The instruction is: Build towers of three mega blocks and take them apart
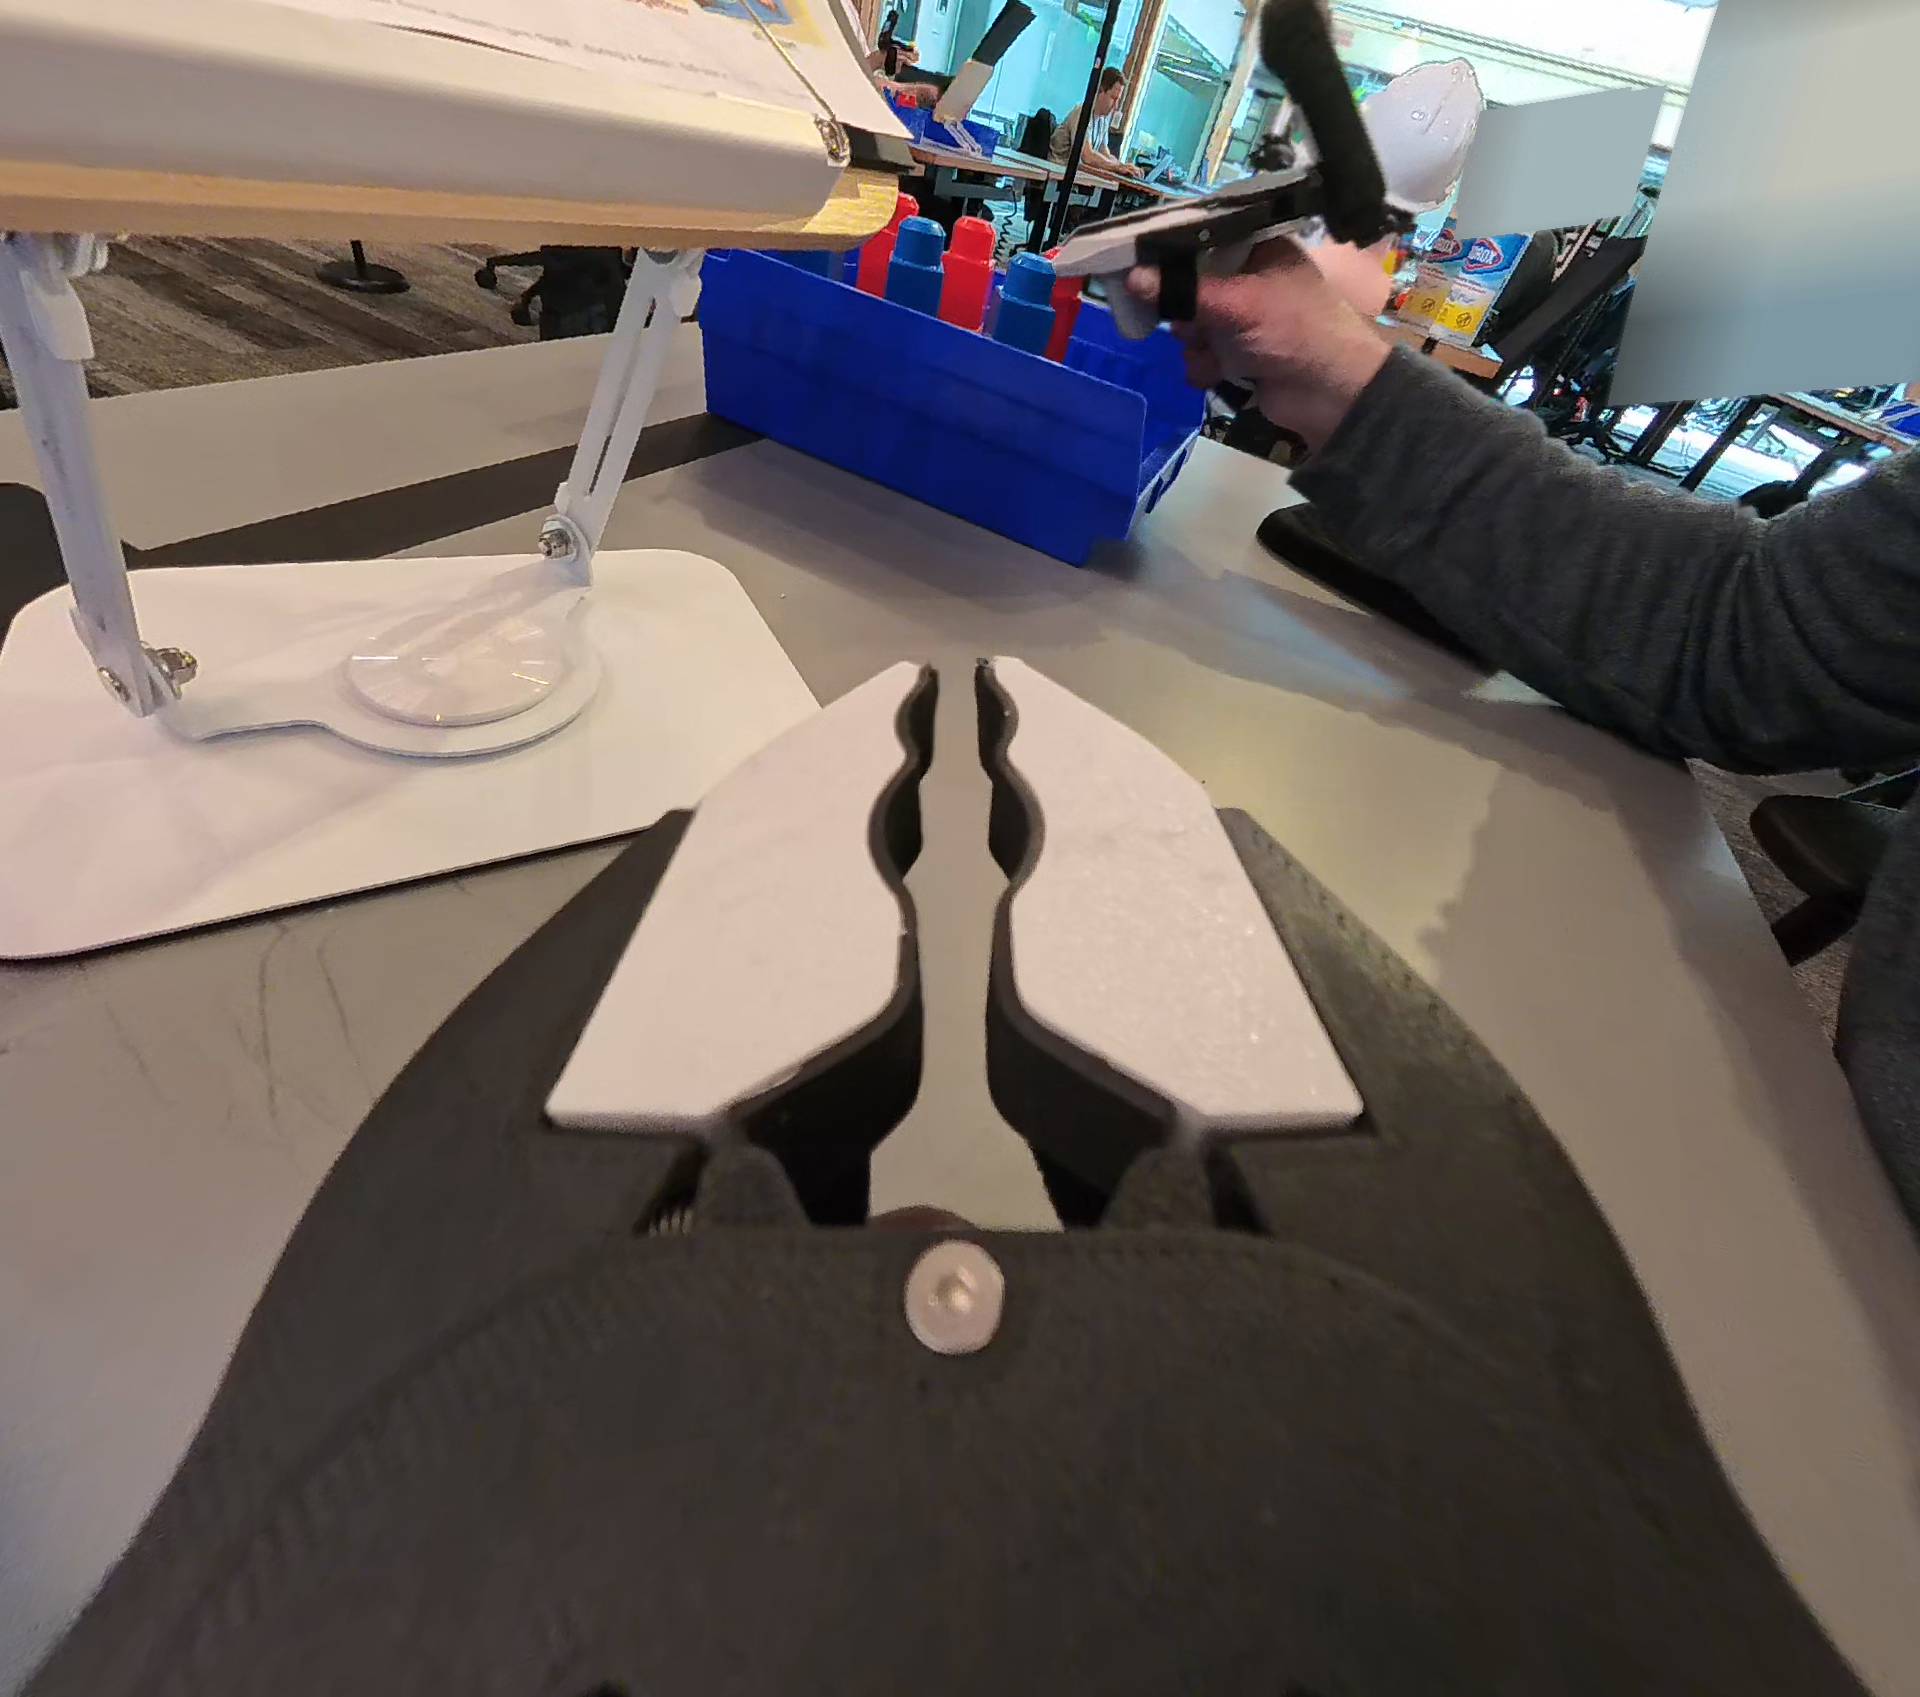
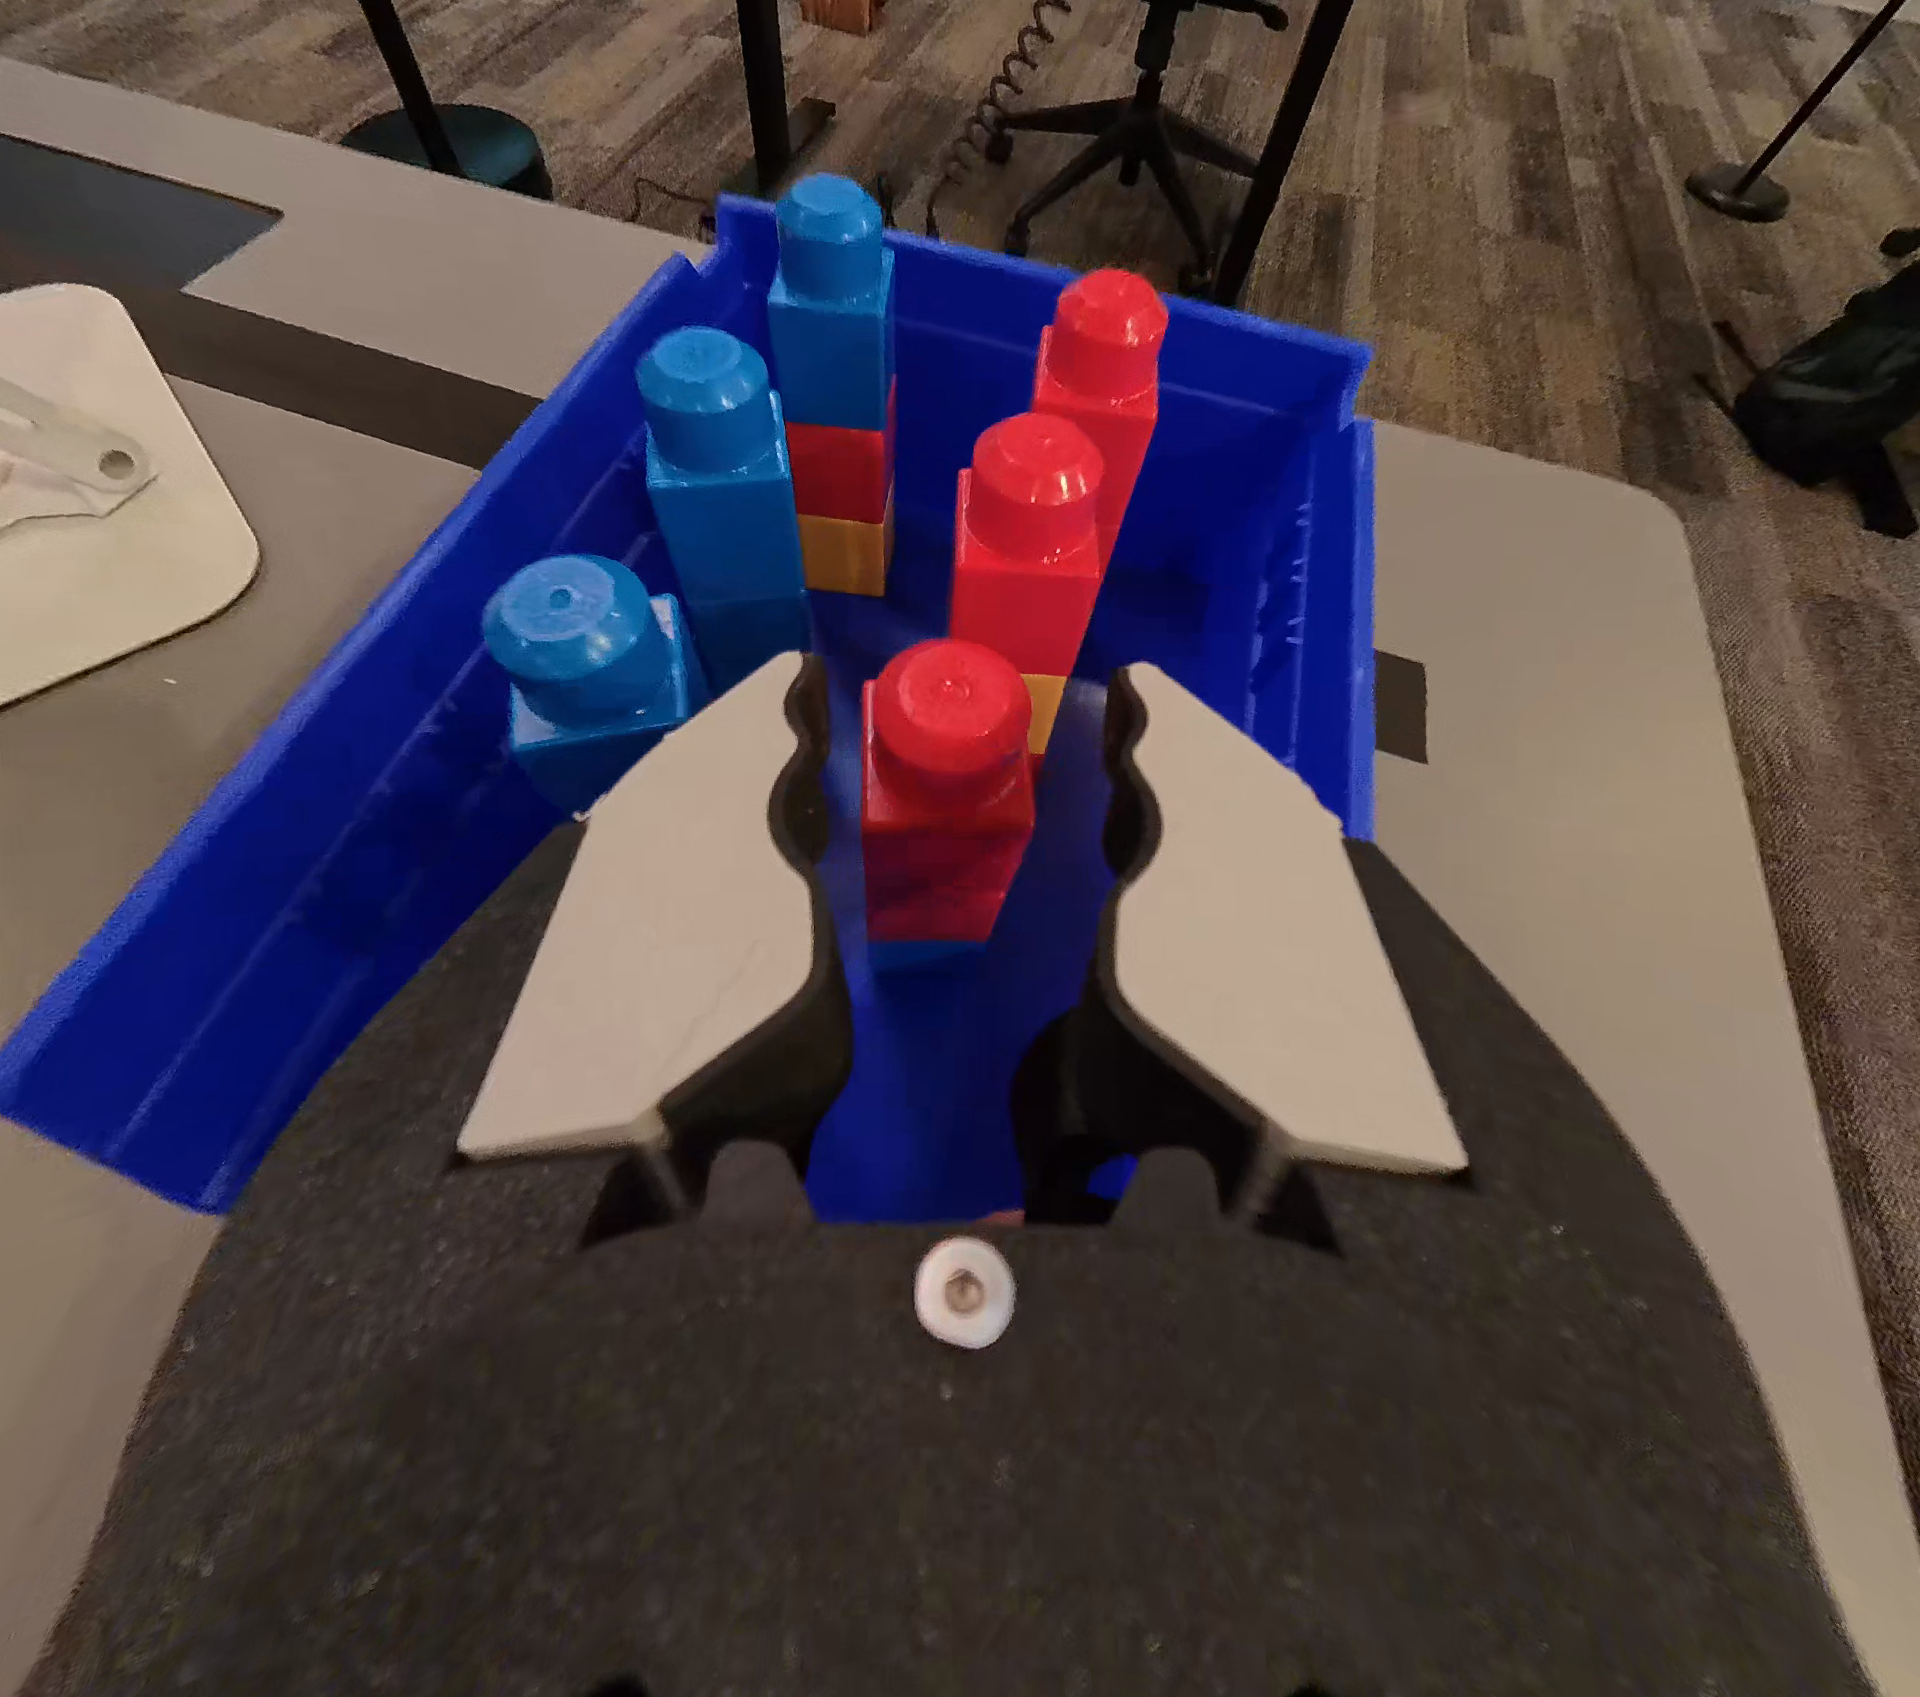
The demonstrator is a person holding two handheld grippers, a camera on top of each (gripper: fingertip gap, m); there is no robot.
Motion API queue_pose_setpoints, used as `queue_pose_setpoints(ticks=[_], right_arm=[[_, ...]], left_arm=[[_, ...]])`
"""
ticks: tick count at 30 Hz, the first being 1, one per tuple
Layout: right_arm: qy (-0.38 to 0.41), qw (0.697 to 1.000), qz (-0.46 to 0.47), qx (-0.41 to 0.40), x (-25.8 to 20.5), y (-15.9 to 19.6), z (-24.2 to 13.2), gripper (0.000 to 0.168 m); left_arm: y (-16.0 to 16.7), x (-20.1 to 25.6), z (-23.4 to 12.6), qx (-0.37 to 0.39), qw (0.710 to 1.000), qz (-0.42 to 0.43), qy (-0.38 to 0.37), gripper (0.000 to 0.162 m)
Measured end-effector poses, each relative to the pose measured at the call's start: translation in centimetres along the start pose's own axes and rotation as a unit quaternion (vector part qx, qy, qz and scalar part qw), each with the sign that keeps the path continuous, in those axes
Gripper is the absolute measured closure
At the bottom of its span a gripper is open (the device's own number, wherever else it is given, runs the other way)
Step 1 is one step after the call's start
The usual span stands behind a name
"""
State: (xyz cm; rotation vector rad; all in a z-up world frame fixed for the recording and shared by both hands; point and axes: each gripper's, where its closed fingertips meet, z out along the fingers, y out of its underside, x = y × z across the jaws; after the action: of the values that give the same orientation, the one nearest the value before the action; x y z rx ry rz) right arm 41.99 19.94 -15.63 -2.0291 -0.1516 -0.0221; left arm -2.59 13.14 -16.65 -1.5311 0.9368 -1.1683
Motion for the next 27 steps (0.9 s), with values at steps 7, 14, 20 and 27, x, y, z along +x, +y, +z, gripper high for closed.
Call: queue_pose_setpoints(ticks=[7, 14, 20, 27], right_arm=[[-0.019, 0.991, -0.069, 0.112, -5.9, -5.9, -8.0, 0.133], [-0.232, 0.954, -0.102, 0.159, -23.8, -5.7, -8.1, 0.168], [-0.355, 0.919, -0.112, 0.131, -37.3, -1.8, -3.6, 0.168], [-0.416, 0.897, -0.057, 0.135, -46.1, -3.0, 1.9, 0.161]], left_arm=[[0.2, -0.9, 0.3, 0.005, 0.999, 0.002, -0.032, 0.151], [1.7, -2.5, 1.1, -0.029, 0.994, 0.033, -0.100, 0.162], [2.1, -4.6, 0.6, -0.038, 0.984, 0.038, -0.170, 0.162], [0.6, -6.7, -1.7, 0.008, 0.972, 0.021, -0.235, 0.162]])
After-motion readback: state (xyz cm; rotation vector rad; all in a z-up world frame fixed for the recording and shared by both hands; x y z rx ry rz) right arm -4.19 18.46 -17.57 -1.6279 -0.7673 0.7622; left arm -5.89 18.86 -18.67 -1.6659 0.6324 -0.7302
